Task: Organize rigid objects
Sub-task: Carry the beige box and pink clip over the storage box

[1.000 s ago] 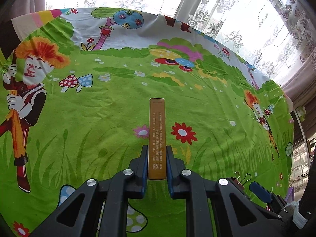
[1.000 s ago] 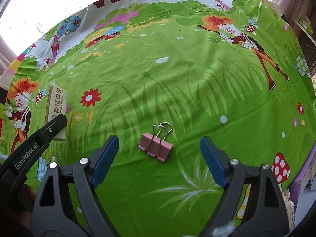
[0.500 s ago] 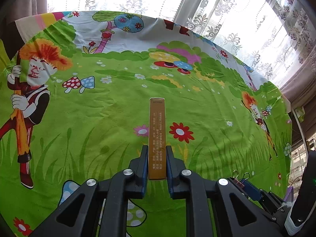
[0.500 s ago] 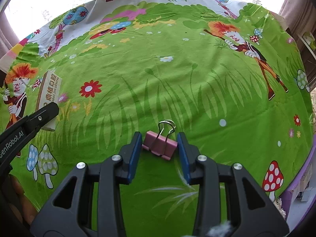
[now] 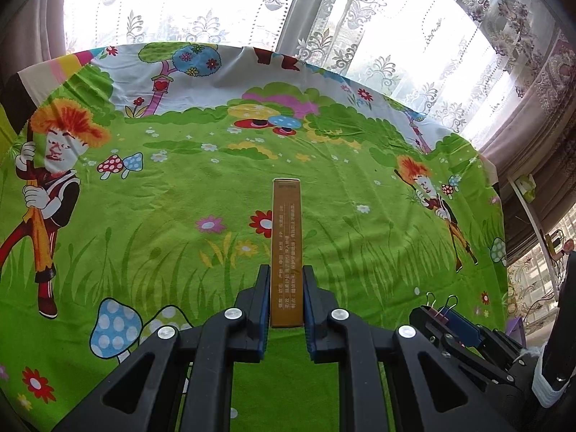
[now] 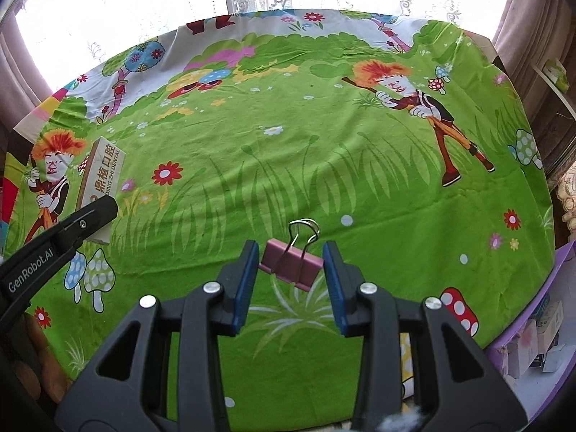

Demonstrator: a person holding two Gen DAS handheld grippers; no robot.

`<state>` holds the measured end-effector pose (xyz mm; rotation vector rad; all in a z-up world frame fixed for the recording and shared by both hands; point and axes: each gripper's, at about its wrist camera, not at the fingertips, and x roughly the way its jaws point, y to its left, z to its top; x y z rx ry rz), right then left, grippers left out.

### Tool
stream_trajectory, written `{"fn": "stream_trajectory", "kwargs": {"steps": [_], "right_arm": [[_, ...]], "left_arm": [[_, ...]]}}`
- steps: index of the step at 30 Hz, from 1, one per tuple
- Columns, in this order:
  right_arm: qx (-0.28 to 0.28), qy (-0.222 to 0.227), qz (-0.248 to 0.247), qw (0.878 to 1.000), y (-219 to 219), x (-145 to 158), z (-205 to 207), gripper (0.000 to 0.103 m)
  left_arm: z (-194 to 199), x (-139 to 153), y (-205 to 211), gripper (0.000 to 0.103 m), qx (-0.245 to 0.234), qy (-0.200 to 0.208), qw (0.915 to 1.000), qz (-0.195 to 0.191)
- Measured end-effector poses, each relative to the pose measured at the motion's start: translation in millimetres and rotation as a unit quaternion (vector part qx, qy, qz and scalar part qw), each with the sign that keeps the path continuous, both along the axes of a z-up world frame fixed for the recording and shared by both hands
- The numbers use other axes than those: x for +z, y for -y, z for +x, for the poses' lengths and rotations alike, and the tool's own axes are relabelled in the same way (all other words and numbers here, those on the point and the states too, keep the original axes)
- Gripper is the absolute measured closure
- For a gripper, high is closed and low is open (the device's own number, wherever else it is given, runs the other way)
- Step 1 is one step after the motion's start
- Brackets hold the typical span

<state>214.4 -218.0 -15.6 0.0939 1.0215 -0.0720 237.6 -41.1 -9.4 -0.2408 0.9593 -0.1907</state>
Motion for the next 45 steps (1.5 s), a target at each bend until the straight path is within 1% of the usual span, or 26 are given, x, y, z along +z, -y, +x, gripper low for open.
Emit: {"fn": "stream_trajectory", "kwargs": {"steps": [5,11,18,22,28,38,45], "right_arm": [[-0.011,0.014,0.0,1.0,15.8,12.3,-17.2,0.062],[-0.033,0.026,0.005,0.999,44.5,26.0,-41.7,0.062],[-0.046,0.033,0.009,0.998,72.5,39.8,-72.6,0.062],[-0.048,0.041,0.004,0.998,85.8,50.7,-92.2,0.062],[-0.054,0.046,0.0,0.997,108.3,60.8,-118.6,0.062],[-0.07,0.055,-0.024,0.996,142.1,69.6,-162.9,0.062],[-0.088,0.058,-0.036,0.994,170.3,70.9,-192.4,0.062]], "left_arm": [[-16.6,16.1,19.9,0.087,-0.022,0.016,0.9996,0.007],[-35.8,32.8,45.9,0.087,-0.049,0.033,0.9982,0.015],[-62.1,50.0,80.7,0.087,-0.089,0.048,0.9947,0.022],[-78.1,57.9,101.2,0.087,-0.112,0.055,0.9918,0.026],[-103.7,63.7,132.9,0.087,-0.152,0.06,0.9861,0.029],[-144.9,66.6,179.5,0.087,-0.213,0.062,0.9742,0.039],[-169.3,63.6,210.6,0.087,-0.254,0.05,0.9651,0.04]]}}
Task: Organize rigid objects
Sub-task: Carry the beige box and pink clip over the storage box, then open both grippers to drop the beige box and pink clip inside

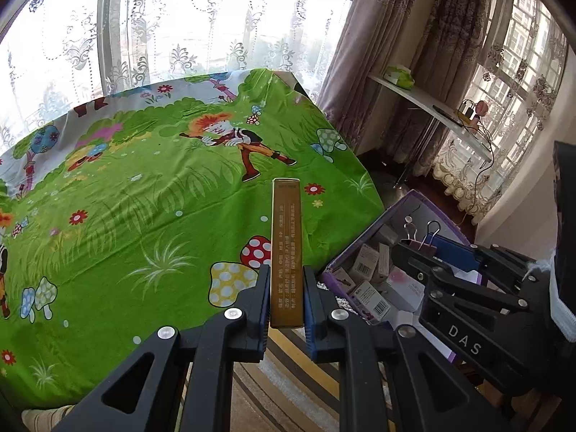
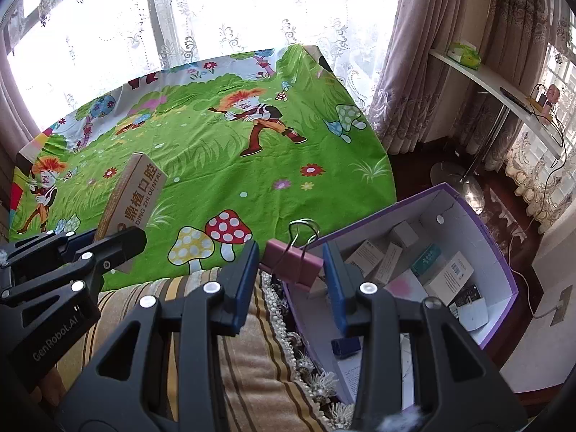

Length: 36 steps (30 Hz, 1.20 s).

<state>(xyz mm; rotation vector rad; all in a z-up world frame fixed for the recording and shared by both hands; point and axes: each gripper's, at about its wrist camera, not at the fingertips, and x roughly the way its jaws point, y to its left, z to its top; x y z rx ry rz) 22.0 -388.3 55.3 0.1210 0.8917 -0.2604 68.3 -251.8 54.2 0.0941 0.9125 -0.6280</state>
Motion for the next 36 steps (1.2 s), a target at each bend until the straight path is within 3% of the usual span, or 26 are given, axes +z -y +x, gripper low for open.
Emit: {"fn": "stream_trajectory", "kwargs": {"steps": [16,25,31,36], "right_arm": [[-0.071,-0.008,-0.009,0.997,74.4,-7.7,-47.0,0.062],[-0.105,0.0,-0.009,0.994,107.0,-4.5,-56.7,0.061],[-0.104,0.004,-0.009,0.994,111.3,-0.9,-64.9,0.037],[-0.085,-0.004,-0.025,0.996,99.8,3.8,-78.2,0.03]], "left_arm": [[-29.5,-7.4,69.7,0.086,-0.063,-0.03,0.9975,0.011],[-22.0,-25.3,100.0,0.084,-0.078,-0.1,0.9918,-0.015],[-18.2,-36.5,92.0,0.064,-0.062,-0.147,0.9867,-0.029],[-34.6,-39.8,75.4,0.053,-0.038,-0.177,0.9831,-0.026]]}}
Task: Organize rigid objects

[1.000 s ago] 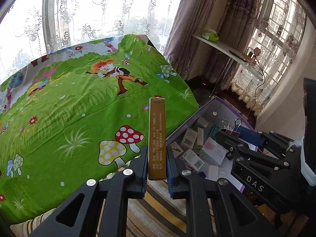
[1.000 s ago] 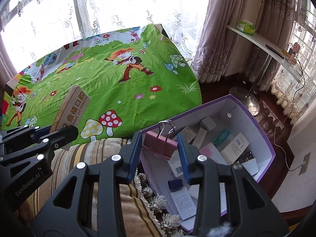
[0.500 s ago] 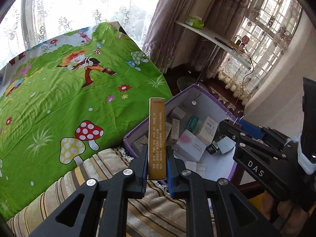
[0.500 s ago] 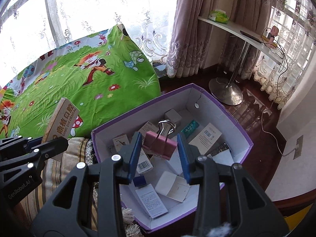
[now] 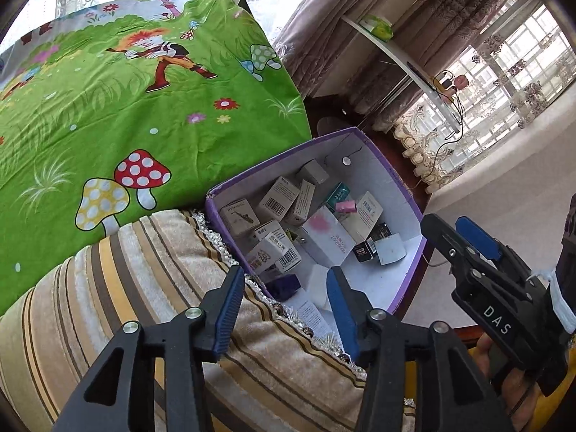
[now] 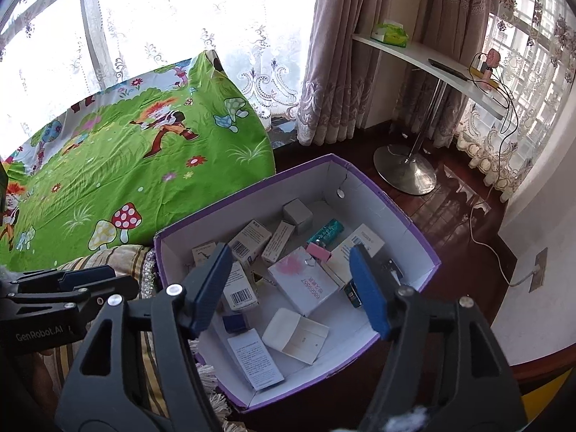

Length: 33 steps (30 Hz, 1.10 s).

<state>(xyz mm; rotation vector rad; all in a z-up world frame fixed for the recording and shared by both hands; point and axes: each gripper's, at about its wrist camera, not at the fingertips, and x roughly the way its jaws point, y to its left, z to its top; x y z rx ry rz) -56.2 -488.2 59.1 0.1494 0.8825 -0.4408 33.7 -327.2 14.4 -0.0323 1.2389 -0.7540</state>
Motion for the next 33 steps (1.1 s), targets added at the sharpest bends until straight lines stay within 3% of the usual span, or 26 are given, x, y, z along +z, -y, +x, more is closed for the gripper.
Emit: {"fn": "stream_trajectory", "kwargs": {"steps": [5,8,18,33], "right_arm": [[0.02,-0.01,-0.006,1.0,-18.1,3.3,-23.4,0.027],[0.023,-0.016,-0.012,1.0,-25.0,1.4,-35.8,0.026],[0.0,-0.024,-0.002,1.0,-13.9,-9.7,-38.9,0.026],[0.002,-0.032,-0.001,0.999,-12.6,-14.6,-39.5,0.026]], "left_arm": [[-33.1,1.7,-10.1,0.047,0.014,0.016,0.9995,0.022],[-48.0,5.7,-11.5,0.033,0.003,0.04,0.999,0.017],[-43.2,1.6,-8.6,0.018,-0.001,0.034,0.9994,0.002],[-45.3,-1.2,-2.4,0.017,-0.008,0.047,0.9987,0.021]]}}
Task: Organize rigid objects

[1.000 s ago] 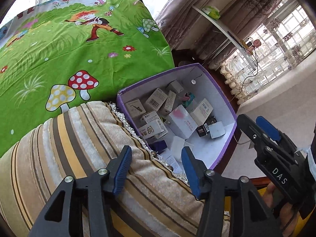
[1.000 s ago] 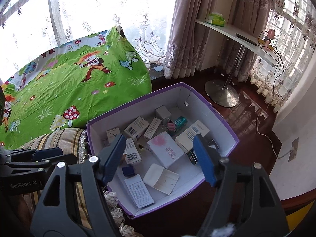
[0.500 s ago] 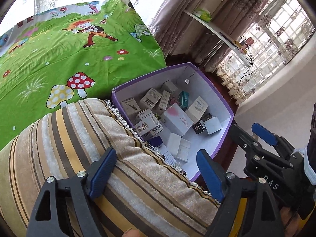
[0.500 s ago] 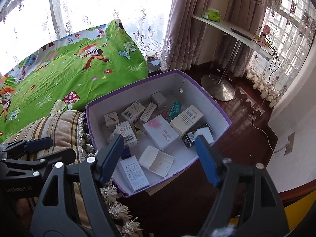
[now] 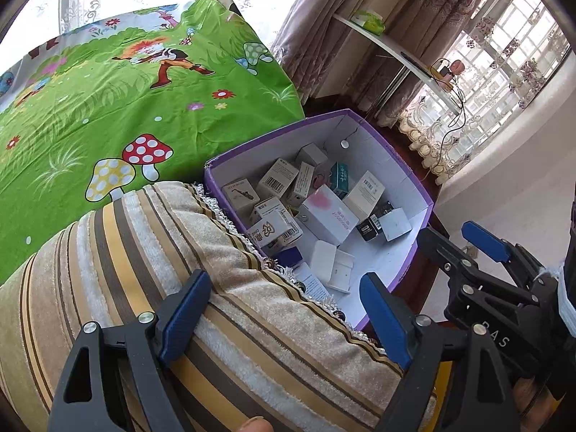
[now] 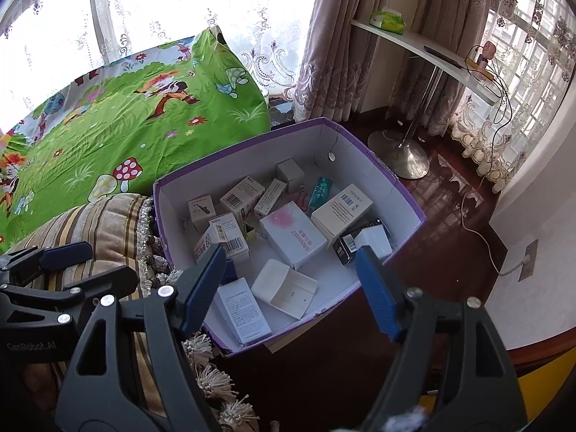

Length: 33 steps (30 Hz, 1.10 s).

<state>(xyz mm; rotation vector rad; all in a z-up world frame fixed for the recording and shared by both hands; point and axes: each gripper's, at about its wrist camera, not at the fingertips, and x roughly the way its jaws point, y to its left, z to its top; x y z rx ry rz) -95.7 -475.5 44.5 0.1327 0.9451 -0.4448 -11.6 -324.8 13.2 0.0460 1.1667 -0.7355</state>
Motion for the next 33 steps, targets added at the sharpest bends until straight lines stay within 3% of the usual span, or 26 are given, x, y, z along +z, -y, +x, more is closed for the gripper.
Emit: {"fn": "stream_trajectory", "kwargs": {"steps": [33], "right_arm": [[0.001,-0.003,0.002,1.0,-0.5,-1.0,1.6,0.025]], "left_arm": [[0.4,-0.5,0.1,0.017,0.0,-0.001,1.0,0.0]]}}
